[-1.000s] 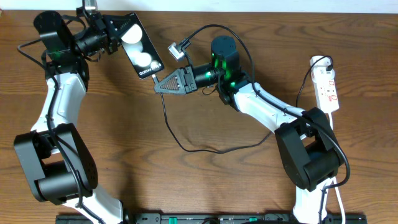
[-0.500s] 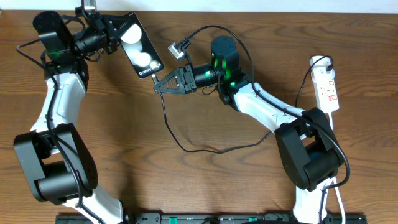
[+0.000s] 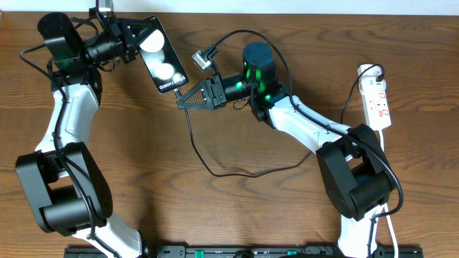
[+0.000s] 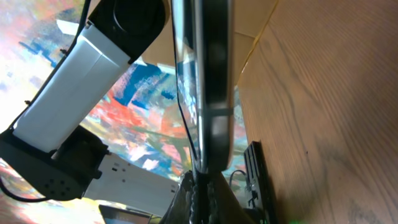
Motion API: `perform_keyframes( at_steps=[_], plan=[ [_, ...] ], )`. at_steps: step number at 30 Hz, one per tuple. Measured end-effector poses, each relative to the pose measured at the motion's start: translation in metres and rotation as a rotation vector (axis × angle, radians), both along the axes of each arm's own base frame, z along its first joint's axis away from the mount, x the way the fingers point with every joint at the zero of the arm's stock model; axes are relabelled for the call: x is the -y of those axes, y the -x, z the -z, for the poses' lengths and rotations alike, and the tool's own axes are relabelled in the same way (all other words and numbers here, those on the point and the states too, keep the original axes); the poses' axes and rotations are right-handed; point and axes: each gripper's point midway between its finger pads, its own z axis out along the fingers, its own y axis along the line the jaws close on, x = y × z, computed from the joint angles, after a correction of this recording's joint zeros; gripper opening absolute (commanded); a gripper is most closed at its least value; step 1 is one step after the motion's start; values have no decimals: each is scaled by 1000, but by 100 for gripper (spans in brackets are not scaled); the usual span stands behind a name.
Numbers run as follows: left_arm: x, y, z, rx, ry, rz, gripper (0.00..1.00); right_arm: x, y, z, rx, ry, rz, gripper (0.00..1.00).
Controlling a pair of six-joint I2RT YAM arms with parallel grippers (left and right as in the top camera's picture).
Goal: Plug charger to phone and switch on socket
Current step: 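Push the plug into the phone's port with the right gripper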
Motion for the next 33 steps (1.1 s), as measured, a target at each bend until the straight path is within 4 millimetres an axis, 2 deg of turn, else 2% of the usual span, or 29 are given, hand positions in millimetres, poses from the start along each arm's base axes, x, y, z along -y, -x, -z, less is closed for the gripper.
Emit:
perform_keyframes(
  at_steps=[21,24,25,26,28,33],
  plan=[
    [0,0,0,0,0,0,7,-1,-2,-3,-22,0,12,3],
    [1,2,0,2,0,13,7,-2,-6,-4,-24,-1,38,22],
    [3,5,0,2,1,31,8,-3,-9,-4,-21,-3,56,37],
    [5,6,0,3,1,42,8,-2,-12,-5,-18,-4,69,68],
    [9,9,-1,5,2,64,8,-2,-16,-4,-26,-1,92,99],
    [11,12,-1,6,3,85,8,-2,-19,-4,-23,-2,105,99]
  ],
)
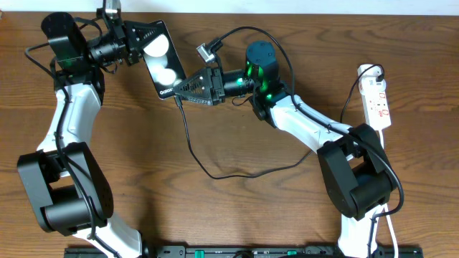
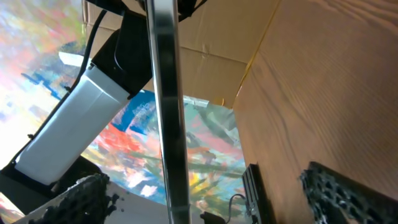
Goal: Plug charger to phone and switch on socket
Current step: 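Push the plug into the phone's port with the right gripper, then open the right gripper and retract it upward from the phone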
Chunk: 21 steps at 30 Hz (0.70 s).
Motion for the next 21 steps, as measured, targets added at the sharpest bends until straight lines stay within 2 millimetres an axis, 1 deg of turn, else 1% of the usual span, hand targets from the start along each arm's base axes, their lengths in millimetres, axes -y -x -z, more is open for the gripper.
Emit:
perform_keyframes(
  at_steps=[4,7,9,14,18,19,21],
  plan=[
    [-2,0,0,0,0,-4,7,0,2,0,0,0,-10,99],
    [-10,-1,0,1,0,-21,8,1,5,0,6,-2,-29,99],
    [-23,-3,0,4,-2,-48,7,3,7,0,14,-4,-45,99],
    [-74,-4,0,-5,3,-156,7,11,6,3,17,1,-63,99],
    [-106,1,0,-14,11,-206,8,18,0,21,-65,62,-42,99],
    [-111,2,0,-16,13,-208,8,21,-4,31,-105,94,-23,99],
    [-113,5,-1,-18,16,-200,7,25,-7,46,-154,147,9,99]
  ],
)
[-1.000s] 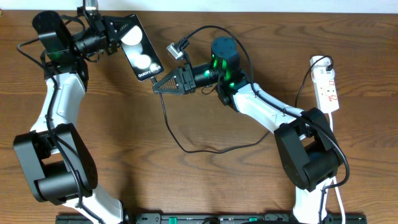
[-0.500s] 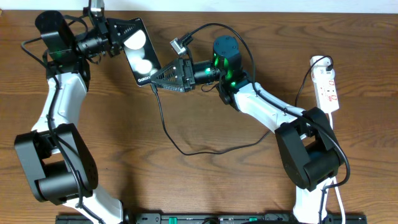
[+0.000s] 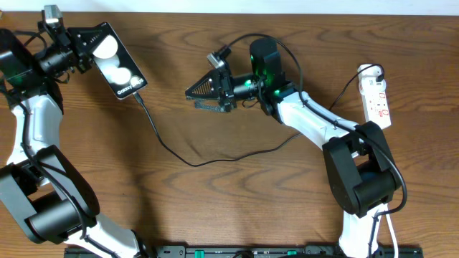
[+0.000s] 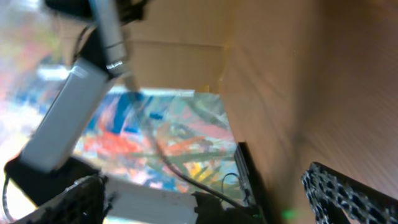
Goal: Plug charger to phone and switch on socket
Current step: 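Open the right gripper and retract it upward from the phone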
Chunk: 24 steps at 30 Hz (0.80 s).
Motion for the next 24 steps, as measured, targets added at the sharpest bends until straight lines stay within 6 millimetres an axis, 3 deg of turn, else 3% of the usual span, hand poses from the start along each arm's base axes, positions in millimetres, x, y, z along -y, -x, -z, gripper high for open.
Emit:
perform_keyframes(
  at_steps=[3,7,10,13,18,24],
  plan=[
    [4,2,0,-1,2,21,7,5,-3,20,-30,71,41,99],
    [10,4,0,1,3,46,7,23,-1,61,-100,247,98,99],
    [14,4,-1,1,3,56,7,49,2,94,-143,453,151,99],
    [18,4,-1,4,1,65,7,80,-2,113,-123,666,200,99],
    [34,3,0,25,-13,101,7,117,-25,108,10,925,281,99],
    [76,4,6,36,-29,192,7,158,-39,89,94,1176,371,99]
  ],
)
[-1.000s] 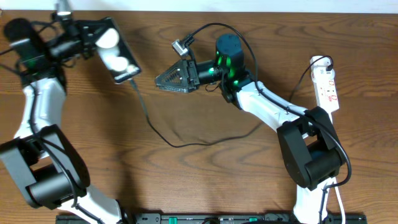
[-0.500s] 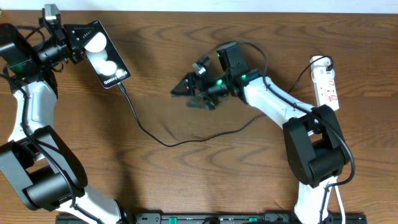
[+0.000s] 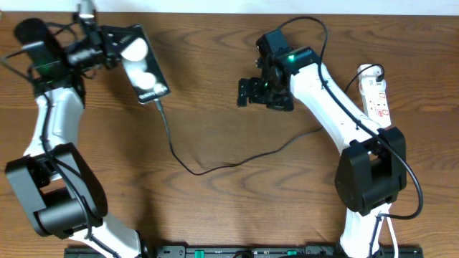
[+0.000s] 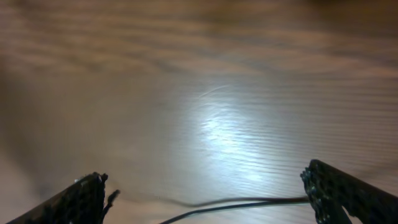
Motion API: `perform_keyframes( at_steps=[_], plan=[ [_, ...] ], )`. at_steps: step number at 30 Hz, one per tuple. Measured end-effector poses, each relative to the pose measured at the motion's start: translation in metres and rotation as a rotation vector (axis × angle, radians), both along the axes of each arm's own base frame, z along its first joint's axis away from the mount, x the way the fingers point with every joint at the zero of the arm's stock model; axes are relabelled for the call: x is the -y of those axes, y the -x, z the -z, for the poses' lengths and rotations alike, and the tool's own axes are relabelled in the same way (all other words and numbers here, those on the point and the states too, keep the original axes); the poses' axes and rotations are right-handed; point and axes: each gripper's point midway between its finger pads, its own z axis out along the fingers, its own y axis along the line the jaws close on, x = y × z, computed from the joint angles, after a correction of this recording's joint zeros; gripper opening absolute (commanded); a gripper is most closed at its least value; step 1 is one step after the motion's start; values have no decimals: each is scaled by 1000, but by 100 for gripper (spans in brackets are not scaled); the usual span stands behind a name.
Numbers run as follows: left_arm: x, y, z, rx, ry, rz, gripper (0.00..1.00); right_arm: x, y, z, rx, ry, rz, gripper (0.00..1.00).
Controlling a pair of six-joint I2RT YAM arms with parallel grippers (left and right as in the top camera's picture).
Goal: Plug charger to phone and switch on socket
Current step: 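Open the right gripper and retract it upward from the phone, then lower the phone onto the table with the left gripper and release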
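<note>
My left gripper [image 3: 115,46] is shut on the top end of the black phone [image 3: 143,66], holding it near the table's far left with its glossy face up. The black charger cable [image 3: 215,166] is plugged into the phone's lower edge and runs across the wood toward the right. My right gripper [image 3: 265,93] is open, with nothing between its fingers, and points down at the table. In the right wrist view its fingers [image 4: 341,191] stand wide apart above a stretch of the cable [image 4: 249,205]. The white power strip [image 3: 377,97] lies at the far right.
The table [image 3: 237,215] is bare brown wood. The cable's loop crosses its middle. The strip's white lead [image 3: 391,222] runs down the right edge past the right arm's base. A black rail [image 3: 229,252] lines the near edge.
The phone in my left gripper now sits further right than before, cable still attached. My right gripper is now further right, nearer the power strip, and faces down at the table, still open.
My right gripper was shut at the phone's lower edge while my left held the phone. Then the right gripper stood open there with the cable plugged in. Then the phone was at the far left, trailing the cable. Now the right gripper is nearer the strip.
</note>
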Motion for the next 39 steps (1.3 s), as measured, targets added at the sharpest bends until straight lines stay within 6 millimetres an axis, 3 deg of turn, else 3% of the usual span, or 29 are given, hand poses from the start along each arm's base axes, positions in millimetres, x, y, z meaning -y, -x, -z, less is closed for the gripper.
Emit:
perform_keyframes(
  at_steps=[4,7,13,17,25,35,39],
  plan=[
    [29,5,32,-108,0,30,7,16,-4,-12,30,92,21,99],
    [44,12,77,-265,-34,-8,7,24,-8,-19,51,131,31,99],
    [50,41,175,-530,-314,-129,7,25,-6,-20,63,172,25,99],
    [51,60,207,-559,-524,-120,8,23,-6,-20,75,183,19,99],
    [61,74,233,-505,-750,-53,7,5,-2,-21,97,181,-22,99],
    [66,84,273,-555,-810,19,8,-6,4,-21,108,187,-51,99],
    [66,87,281,-569,-811,33,7,-6,4,-21,109,188,-51,99]
  ],
)
